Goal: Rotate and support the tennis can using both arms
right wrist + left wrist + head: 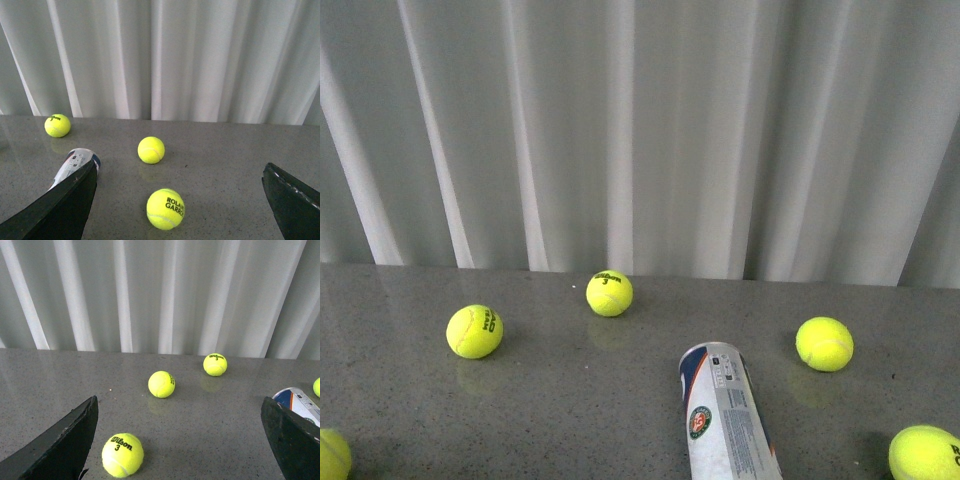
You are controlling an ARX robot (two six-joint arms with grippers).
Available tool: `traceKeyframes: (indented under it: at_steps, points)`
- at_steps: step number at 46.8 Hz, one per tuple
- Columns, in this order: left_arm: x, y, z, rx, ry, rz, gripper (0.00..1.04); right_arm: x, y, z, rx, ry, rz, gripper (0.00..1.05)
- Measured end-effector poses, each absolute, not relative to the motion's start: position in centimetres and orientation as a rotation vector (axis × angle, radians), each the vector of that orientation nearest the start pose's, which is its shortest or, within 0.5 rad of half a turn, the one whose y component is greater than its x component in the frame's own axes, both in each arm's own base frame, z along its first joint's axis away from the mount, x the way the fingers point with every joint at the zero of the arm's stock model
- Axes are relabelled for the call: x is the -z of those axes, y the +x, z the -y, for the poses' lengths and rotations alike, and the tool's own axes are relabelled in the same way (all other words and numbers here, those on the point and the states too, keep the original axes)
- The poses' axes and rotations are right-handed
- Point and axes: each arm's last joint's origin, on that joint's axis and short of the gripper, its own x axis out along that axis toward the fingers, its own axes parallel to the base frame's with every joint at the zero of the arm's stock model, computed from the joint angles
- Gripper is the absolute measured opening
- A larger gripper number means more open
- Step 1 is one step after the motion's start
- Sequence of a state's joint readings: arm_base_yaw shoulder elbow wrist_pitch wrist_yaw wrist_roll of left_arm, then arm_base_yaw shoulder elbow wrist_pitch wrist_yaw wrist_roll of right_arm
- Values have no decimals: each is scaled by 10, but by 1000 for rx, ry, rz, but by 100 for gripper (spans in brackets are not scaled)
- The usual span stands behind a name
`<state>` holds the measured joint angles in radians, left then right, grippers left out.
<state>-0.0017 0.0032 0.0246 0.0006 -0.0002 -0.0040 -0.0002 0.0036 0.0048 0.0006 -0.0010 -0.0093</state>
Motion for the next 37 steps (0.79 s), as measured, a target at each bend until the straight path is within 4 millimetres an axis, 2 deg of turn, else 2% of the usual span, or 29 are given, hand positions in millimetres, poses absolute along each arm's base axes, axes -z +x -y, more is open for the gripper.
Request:
traceKeyframes:
  at_steps: [37]
  points:
    - [-172, 96, 0, 2, -4, 22, 98, -165, 98, 0, -1, -10, 2, 98]
